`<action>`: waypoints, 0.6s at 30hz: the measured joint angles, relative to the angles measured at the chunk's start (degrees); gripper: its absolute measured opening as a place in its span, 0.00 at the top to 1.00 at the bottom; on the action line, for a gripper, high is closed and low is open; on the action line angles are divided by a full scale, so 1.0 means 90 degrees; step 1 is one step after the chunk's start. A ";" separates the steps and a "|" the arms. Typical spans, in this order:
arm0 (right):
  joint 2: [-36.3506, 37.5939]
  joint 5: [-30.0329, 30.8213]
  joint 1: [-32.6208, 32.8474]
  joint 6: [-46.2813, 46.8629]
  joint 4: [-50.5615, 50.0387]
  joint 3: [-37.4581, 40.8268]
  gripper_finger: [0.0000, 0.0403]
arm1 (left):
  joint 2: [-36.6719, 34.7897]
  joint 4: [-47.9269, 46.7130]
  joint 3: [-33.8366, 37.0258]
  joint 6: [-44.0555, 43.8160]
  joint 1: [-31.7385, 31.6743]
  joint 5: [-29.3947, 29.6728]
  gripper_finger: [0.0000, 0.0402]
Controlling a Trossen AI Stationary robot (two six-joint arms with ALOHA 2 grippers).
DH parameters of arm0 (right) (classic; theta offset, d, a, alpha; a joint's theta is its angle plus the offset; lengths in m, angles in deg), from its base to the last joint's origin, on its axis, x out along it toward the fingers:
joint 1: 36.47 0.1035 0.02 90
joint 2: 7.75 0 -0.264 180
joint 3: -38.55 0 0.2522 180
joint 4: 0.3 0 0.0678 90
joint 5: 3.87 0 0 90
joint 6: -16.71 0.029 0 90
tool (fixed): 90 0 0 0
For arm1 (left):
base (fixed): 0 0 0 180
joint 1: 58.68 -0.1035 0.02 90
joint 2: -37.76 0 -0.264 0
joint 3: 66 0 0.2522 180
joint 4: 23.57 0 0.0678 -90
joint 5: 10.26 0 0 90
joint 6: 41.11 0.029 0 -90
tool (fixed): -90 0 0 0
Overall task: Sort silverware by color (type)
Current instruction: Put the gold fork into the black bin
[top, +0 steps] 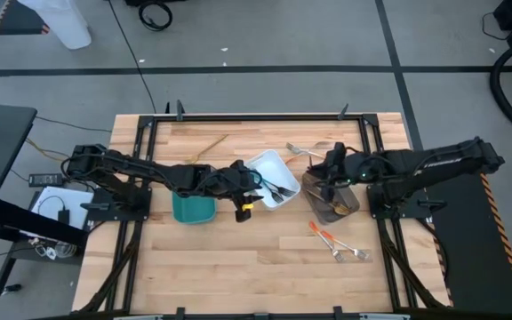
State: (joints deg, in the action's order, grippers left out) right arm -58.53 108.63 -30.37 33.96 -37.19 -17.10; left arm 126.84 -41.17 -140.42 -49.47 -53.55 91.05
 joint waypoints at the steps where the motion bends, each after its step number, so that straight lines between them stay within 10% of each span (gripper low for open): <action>1: -0.0022 -0.0003 0.0000 0.0108 -0.0262 -0.0100 0.92 | 0.0000 0.0000 0.0000 0.0000 0.0002 0.0000 0.61; 18: -0.1476 -0.1356 -0.0372 0.1142 -0.3575 -0.1248 0.92 | 0.0000 -0.0195 0.0000 0.0010 -0.0007 0.0000 0.61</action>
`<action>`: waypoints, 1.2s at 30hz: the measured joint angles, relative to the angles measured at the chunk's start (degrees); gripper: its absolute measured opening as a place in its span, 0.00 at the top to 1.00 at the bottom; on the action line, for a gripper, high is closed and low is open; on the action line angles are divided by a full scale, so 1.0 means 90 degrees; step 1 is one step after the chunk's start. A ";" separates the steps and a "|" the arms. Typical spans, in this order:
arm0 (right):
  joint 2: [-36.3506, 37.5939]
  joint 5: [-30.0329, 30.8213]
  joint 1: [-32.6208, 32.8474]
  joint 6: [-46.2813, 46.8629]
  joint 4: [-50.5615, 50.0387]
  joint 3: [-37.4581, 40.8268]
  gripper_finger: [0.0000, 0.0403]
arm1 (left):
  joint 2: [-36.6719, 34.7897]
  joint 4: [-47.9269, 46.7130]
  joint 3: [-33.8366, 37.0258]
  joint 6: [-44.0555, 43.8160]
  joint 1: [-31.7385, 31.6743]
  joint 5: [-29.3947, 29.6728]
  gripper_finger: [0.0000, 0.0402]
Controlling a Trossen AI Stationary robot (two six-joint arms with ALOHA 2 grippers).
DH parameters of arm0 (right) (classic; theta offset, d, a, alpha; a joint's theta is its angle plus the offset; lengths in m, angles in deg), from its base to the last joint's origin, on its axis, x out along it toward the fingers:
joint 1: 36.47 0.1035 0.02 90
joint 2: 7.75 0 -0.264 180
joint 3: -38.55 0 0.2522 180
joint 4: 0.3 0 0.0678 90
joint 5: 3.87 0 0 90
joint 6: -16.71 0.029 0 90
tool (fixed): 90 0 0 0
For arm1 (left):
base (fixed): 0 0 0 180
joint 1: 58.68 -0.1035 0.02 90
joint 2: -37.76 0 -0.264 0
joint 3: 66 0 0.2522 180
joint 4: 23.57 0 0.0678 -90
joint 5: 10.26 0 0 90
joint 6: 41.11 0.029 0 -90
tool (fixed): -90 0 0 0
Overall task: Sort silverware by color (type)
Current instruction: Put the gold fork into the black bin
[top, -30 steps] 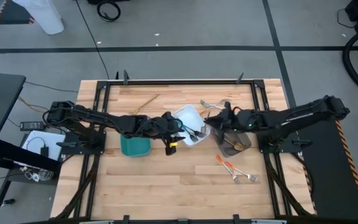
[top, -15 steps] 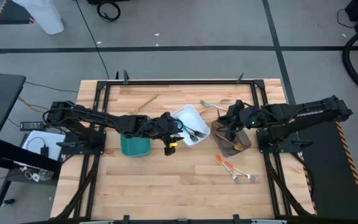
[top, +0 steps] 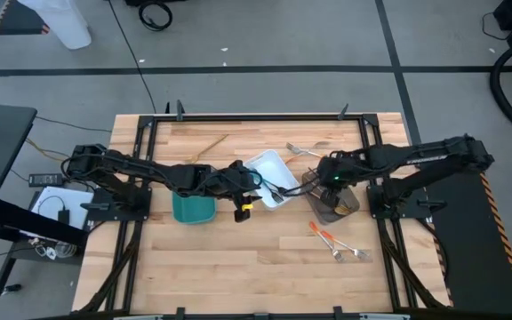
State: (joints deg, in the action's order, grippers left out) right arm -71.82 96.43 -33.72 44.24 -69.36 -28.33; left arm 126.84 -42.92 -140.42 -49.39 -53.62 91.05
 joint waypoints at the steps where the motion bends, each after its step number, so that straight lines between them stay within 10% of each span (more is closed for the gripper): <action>1: -0.0154 -0.0024 -0.0002 -0.0003 -0.0161 -0.0037 0.92 | 0.0000 -0.0027 0.0000 0.0000 0.0000 0.0000 0.61; 26: -0.1224 -0.1333 -0.0330 0.0277 -0.0740 -0.0175 0.71 | 0.0000 -0.0379 0.0000 -0.0012 0.0041 0.0000 0.61; 36: -0.1182 -0.0480 0.0064 0.0094 -0.0414 -0.0457 0.69 | 0.0000 -0.0519 0.0000 -0.0010 0.0051 0.0000 0.61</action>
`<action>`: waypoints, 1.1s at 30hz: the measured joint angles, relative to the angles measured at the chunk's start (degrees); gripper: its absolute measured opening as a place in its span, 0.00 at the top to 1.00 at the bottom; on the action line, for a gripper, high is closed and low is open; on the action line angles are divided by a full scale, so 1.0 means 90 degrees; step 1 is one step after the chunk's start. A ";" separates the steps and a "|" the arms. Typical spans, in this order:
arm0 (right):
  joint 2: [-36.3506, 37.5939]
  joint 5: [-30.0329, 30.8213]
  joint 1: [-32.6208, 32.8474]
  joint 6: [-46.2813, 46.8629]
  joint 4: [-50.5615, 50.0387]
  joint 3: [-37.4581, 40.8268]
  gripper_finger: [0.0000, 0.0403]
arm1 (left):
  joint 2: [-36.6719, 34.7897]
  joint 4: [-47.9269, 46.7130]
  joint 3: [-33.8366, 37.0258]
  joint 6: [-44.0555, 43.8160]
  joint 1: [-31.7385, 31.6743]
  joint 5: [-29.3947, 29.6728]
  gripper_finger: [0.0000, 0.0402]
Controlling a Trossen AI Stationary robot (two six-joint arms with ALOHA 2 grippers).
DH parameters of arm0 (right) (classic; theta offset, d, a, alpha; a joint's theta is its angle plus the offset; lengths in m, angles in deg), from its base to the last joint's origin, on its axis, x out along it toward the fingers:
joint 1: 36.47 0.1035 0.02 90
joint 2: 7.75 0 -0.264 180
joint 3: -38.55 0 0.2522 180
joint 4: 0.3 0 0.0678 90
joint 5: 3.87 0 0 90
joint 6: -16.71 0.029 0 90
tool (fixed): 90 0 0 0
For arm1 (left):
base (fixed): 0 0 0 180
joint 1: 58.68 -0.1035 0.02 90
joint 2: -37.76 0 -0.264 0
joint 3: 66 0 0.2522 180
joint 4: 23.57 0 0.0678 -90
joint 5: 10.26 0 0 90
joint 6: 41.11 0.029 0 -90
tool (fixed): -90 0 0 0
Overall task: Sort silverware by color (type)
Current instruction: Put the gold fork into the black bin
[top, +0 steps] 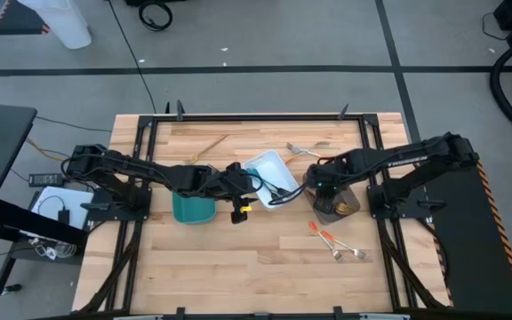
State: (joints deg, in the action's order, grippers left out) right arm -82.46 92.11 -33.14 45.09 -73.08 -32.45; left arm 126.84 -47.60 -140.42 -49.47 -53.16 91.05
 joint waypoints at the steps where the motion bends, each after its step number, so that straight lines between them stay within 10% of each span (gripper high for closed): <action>1: -0.0005 0.0109 0.0009 -0.0109 0.0172 0.0080 0.69 | 0.0000 -0.0002 0.0000 0.0000 0.0000 0.0000 0.61; 33: -0.0114 0.0713 0.0199 -0.1425 0.2334 0.1839 0.88 | 0.0000 -0.0095 0.0000 -0.0003 0.0000 -0.0002 0.61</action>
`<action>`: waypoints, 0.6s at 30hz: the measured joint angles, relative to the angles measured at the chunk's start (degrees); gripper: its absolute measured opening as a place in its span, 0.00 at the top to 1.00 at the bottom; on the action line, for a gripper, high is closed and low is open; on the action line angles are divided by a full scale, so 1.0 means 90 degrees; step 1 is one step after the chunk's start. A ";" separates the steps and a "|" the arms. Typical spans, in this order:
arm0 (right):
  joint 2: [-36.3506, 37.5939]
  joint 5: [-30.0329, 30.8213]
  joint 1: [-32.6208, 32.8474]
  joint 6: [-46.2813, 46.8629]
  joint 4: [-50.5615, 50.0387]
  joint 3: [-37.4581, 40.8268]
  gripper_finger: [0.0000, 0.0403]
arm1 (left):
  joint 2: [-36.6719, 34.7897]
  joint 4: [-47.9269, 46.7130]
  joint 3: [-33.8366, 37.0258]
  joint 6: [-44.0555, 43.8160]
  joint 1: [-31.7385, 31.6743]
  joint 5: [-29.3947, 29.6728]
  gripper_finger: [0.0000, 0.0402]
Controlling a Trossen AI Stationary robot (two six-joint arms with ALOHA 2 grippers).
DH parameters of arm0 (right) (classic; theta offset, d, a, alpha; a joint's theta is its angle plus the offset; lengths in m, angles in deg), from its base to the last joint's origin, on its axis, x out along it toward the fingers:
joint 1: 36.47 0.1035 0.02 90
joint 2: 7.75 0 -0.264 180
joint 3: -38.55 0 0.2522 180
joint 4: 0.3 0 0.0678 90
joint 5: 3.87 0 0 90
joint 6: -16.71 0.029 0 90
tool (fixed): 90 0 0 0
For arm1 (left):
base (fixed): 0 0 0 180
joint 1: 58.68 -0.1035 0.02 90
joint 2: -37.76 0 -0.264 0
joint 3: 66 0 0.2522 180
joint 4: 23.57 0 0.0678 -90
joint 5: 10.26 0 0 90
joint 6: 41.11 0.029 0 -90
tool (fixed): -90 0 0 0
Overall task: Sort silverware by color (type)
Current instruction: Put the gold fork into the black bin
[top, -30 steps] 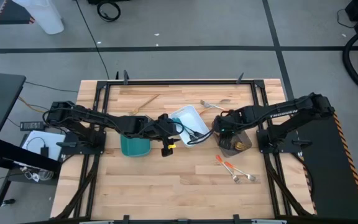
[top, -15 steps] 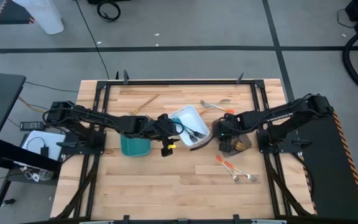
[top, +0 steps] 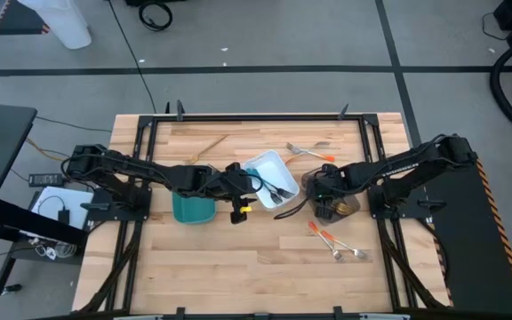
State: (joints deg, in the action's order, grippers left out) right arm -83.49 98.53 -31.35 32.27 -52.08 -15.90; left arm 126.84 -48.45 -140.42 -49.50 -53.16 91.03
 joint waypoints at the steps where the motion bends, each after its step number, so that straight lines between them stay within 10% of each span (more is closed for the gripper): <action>1: 0.0000 0.0001 0.0000 0.0102 0.0000 0.0000 0.89 | 0.0000 0.0000 0.0000 0.0000 0.0000 0.0000 0.61; 18: -0.0005 -0.0111 -0.0036 0.1470 -0.0973 -0.0657 0.99 | 0.0000 -0.0017 0.0000 0.0000 0.0102 0.0002 0.61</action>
State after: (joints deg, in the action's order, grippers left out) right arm -83.53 97.52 -31.67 45.50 -60.83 -21.81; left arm 126.84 -48.60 -140.42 -49.50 -52.24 91.05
